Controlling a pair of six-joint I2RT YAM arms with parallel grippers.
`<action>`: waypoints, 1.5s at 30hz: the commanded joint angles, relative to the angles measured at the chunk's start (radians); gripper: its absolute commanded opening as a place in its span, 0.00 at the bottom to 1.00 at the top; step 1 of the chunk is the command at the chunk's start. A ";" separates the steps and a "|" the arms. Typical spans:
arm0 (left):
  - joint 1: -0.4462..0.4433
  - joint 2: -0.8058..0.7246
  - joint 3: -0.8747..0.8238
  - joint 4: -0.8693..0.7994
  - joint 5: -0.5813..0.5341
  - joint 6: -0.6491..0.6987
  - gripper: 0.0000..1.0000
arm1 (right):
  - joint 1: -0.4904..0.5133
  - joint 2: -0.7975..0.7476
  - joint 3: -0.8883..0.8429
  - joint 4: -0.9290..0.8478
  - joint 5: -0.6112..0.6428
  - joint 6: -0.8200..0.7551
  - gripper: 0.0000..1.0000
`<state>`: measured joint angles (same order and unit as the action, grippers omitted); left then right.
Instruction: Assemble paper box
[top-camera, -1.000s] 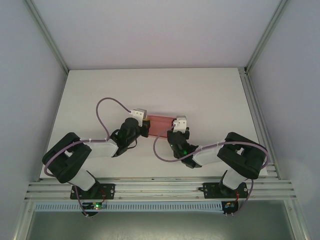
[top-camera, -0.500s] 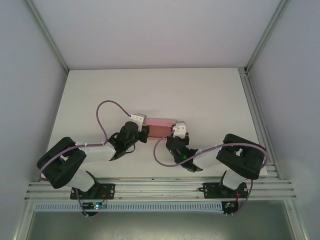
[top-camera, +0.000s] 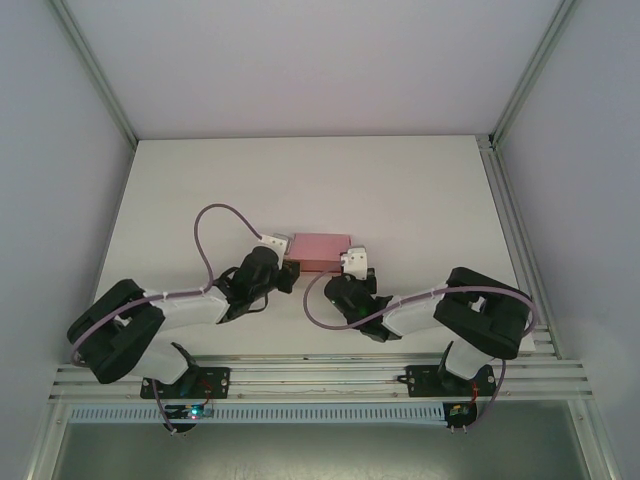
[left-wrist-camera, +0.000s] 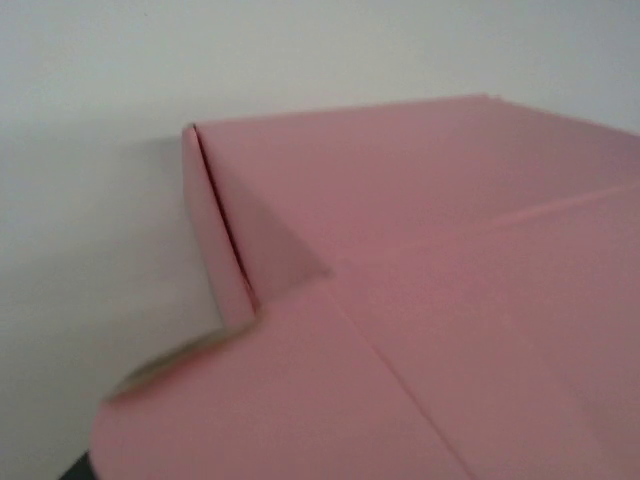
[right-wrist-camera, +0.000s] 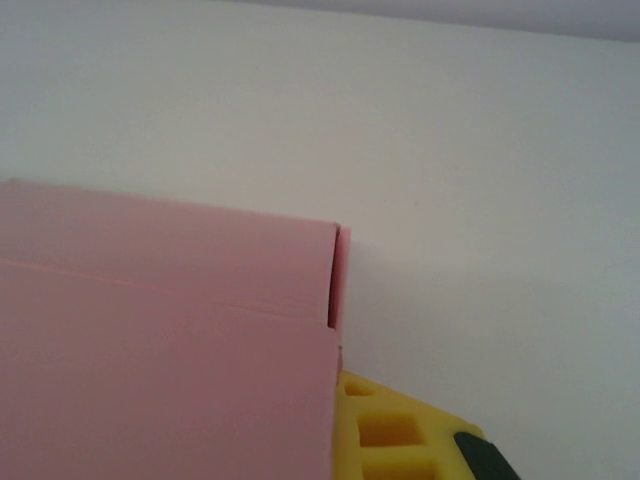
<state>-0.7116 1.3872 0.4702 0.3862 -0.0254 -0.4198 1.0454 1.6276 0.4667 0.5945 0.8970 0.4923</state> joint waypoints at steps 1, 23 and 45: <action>-0.012 -0.082 0.001 -0.165 -0.009 -0.027 0.40 | 0.007 0.037 -0.023 -0.035 -0.024 0.024 0.08; 0.117 -0.097 0.485 -0.732 -0.046 -0.189 1.00 | 0.007 0.058 0.000 -0.057 -0.047 -0.024 0.15; 0.183 0.372 0.580 -0.600 0.192 -0.125 0.65 | 0.008 -0.170 -0.111 -0.117 -0.326 -0.232 0.63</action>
<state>-0.5499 1.7226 1.0607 -0.2344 0.1474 -0.5488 1.0454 1.5089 0.3882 0.5217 0.6697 0.3355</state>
